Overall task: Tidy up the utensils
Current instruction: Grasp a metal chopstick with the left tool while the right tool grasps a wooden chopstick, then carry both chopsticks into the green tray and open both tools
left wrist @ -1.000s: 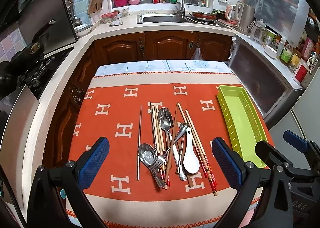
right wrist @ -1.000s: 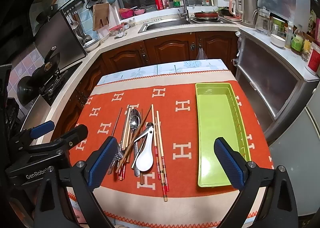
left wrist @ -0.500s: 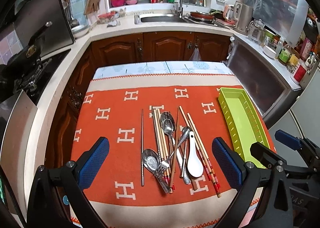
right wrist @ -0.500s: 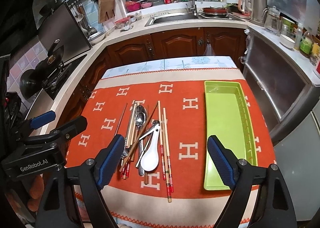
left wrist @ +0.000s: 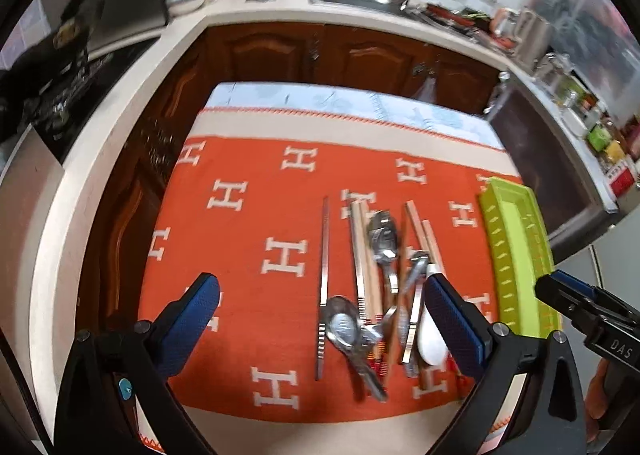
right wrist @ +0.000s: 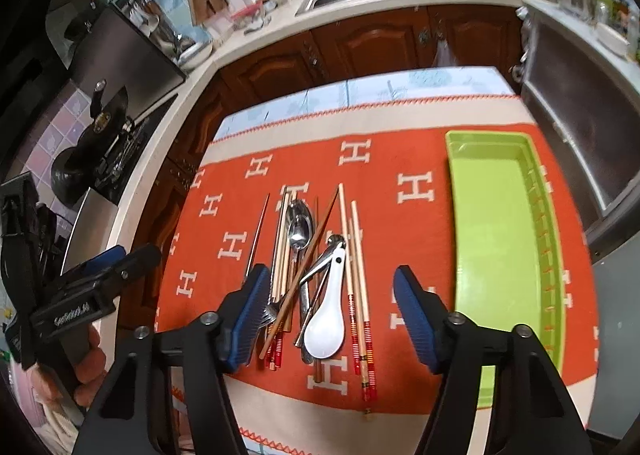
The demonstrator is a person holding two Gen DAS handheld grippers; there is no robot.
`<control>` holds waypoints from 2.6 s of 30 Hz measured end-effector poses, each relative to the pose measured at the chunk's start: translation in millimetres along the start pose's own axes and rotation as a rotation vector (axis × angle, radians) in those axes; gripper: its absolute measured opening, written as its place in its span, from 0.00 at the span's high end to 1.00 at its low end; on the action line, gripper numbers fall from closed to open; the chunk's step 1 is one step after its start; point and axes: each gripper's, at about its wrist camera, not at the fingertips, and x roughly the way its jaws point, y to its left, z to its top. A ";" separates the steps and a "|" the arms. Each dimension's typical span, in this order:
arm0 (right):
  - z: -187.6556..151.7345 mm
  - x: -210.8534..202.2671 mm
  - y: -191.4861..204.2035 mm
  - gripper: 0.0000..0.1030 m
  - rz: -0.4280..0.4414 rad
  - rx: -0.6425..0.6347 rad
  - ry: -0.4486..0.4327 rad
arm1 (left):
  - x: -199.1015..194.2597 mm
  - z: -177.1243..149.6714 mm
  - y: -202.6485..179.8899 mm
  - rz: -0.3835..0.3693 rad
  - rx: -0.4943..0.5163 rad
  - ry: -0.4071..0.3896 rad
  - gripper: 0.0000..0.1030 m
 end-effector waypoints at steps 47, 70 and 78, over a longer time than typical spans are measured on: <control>11.2 227.5 49.6 0.94 0.084 0.133 0.308 | 167.1 9.8 -7.5 0.041 0.059 0.246 0.97; -11.4 48.0 -109.6 0.94 0.098 0.261 0.093 | 76.1 -4.7 -147.5 -0.440 0.129 0.287 0.97; -10.6 20.2 -178.9 0.94 -0.099 0.235 0.073 | 108.4 -14.4 -230.7 -0.462 0.193 0.321 0.96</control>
